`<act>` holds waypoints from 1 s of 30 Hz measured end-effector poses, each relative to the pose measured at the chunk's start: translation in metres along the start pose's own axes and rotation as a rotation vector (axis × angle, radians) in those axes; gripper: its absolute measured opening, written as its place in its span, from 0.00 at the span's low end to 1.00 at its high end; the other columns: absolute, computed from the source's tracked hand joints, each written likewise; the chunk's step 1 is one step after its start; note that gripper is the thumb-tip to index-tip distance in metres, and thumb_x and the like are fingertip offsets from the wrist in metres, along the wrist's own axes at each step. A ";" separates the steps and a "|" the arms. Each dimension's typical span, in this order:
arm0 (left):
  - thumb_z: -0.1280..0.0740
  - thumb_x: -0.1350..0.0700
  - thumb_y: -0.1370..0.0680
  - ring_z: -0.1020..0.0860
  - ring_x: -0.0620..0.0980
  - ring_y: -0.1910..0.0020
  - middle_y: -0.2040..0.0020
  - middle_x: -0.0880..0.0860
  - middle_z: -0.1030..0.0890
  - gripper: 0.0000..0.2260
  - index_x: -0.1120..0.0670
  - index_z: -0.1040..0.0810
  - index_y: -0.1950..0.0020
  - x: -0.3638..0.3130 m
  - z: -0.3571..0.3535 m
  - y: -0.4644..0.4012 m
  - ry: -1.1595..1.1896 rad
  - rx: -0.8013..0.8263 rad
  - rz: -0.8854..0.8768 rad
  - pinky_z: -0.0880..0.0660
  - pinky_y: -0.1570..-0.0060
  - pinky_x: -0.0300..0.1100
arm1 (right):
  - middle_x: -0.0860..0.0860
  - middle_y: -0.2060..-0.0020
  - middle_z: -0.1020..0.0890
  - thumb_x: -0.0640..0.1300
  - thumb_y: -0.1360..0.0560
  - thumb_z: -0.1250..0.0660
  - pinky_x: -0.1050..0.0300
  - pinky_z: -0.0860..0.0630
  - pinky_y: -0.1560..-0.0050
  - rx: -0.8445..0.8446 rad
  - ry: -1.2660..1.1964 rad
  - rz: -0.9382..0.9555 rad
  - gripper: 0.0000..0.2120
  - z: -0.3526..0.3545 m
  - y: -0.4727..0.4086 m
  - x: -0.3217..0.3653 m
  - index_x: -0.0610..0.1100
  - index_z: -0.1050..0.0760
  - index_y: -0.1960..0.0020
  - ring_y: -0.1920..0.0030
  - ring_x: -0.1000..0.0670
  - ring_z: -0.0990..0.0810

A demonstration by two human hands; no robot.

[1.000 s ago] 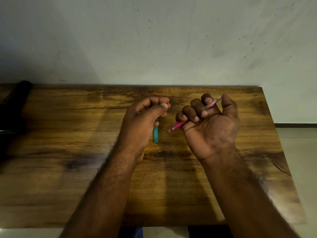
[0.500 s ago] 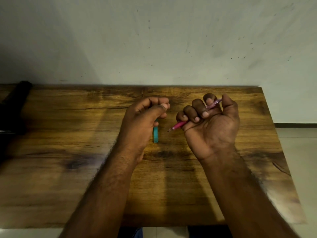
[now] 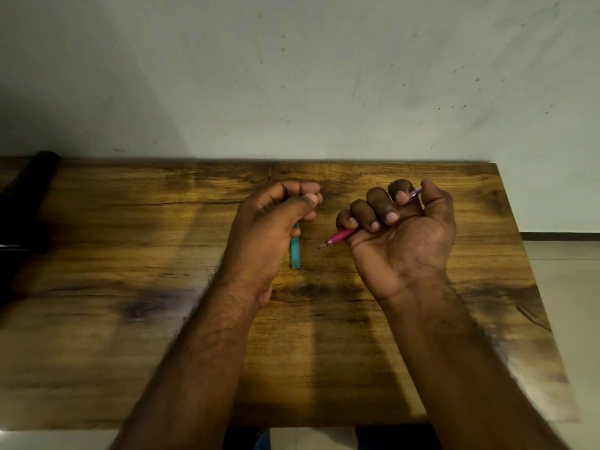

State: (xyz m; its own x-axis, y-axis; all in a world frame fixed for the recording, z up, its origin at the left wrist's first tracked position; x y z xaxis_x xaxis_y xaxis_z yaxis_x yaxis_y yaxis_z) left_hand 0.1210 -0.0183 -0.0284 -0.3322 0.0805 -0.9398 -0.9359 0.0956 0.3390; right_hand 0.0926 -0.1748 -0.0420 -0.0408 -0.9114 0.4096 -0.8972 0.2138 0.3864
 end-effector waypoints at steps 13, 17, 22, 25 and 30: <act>0.31 0.55 0.19 0.14 0.48 0.46 0.48 0.46 0.11 0.07 0.48 0.14 0.45 0.000 0.000 0.000 -0.018 0.011 -0.003 0.23 0.45 0.51 | 0.52 0.75 0.39 0.57 0.19 0.47 0.55 0.37 0.65 -0.035 -0.022 0.011 0.21 0.005 -0.001 0.002 0.46 0.35 0.66 0.72 0.51 0.43; 0.31 0.55 0.19 0.15 0.49 0.46 0.48 0.46 0.11 0.07 0.48 0.14 0.46 0.001 0.001 0.000 -0.013 0.007 -0.004 0.24 0.45 0.51 | 0.52 0.75 0.39 0.58 0.19 0.47 0.55 0.37 0.64 -0.041 -0.035 -0.007 0.21 0.006 -0.001 0.000 0.46 0.34 0.65 0.72 0.51 0.43; 0.32 0.55 0.19 0.14 0.48 0.47 0.48 0.46 0.11 0.07 0.48 0.14 0.46 0.002 0.001 -0.001 -0.012 0.008 -0.006 0.23 0.45 0.51 | 0.52 0.75 0.39 0.56 0.19 0.47 0.56 0.37 0.65 -0.055 -0.026 0.014 0.21 0.007 -0.001 0.003 0.47 0.35 0.66 0.73 0.51 0.43; 0.32 0.56 0.19 0.14 0.47 0.47 0.48 0.46 0.11 0.07 0.48 0.14 0.45 0.003 0.002 -0.001 -0.006 0.003 -0.004 0.23 0.46 0.50 | 0.52 0.75 0.39 0.58 0.19 0.47 0.56 0.37 0.64 -0.053 -0.046 0.003 0.21 0.007 -0.002 0.002 0.46 0.34 0.65 0.71 0.51 0.43; 0.32 0.57 0.19 0.14 0.47 0.48 0.48 0.45 0.11 0.08 0.48 0.14 0.45 0.003 0.001 -0.001 -0.008 0.003 -0.003 0.23 0.46 0.49 | 0.52 0.75 0.39 0.56 0.19 0.48 0.56 0.37 0.64 -0.055 -0.035 0.025 0.21 0.007 -0.002 0.004 0.47 0.35 0.66 0.72 0.52 0.43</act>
State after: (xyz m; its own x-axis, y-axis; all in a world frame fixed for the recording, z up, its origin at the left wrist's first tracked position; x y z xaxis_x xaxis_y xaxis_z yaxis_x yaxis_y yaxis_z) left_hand 0.1208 -0.0166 -0.0315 -0.3289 0.0877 -0.9403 -0.9364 0.0987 0.3368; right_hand 0.0908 -0.1811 -0.0472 -0.0789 -0.9170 0.3911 -0.8704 0.2546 0.4214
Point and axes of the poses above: each hand's wrist, its own y-axis away from the middle knuckle, its own z-axis out of the back of the hand, x = y × z, the point moved 10 cm from there along -y, towards the middle knuckle
